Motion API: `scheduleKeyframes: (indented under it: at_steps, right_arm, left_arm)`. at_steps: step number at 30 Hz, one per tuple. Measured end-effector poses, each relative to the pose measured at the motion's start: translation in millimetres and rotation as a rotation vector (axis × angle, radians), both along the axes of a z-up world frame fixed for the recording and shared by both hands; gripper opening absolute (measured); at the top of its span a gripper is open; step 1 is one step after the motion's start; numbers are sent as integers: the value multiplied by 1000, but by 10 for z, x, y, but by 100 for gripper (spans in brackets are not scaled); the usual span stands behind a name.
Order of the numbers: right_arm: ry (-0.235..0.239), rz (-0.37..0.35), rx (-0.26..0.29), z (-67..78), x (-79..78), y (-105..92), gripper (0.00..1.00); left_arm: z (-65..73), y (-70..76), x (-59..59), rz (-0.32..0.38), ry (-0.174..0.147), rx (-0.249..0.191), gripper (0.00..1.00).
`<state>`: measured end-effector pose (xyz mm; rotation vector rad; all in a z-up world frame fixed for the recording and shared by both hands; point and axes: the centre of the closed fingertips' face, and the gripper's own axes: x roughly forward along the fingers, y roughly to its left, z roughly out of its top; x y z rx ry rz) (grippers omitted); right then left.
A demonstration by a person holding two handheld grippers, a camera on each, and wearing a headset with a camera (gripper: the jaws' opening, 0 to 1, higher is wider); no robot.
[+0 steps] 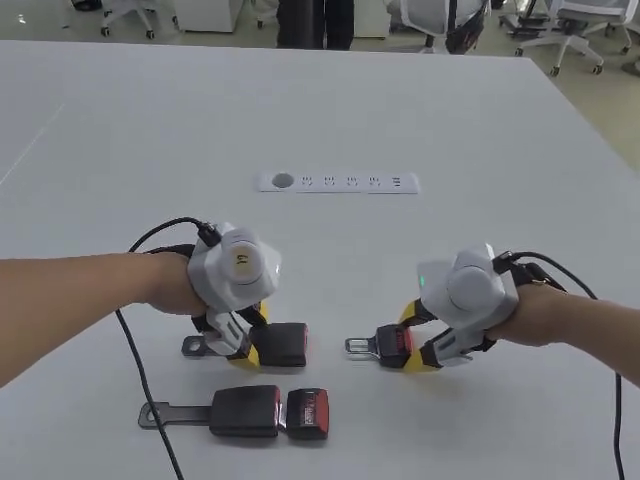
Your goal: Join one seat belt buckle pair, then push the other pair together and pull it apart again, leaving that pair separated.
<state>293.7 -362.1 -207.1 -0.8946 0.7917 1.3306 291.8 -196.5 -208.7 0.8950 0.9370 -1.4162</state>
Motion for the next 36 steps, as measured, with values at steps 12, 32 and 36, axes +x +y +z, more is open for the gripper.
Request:
scheduleKeyframes:
  at_steps: [12, 32, 36]
  right_arm:
    - [-5, 7, 6, 14, -4, 78, 30]
    - [1, 8, 23, 18, -27, 245, 30]
    - [2, 7, 28, 20, -29, 291, 30]
  left_arm:
    - [-50, 23, 32, 20, 0, -4, 32]
    - [-39, 9, 6, 16, -9, 0, 32]
    - [-35, 9, 6, 13, -9, 2, 32]
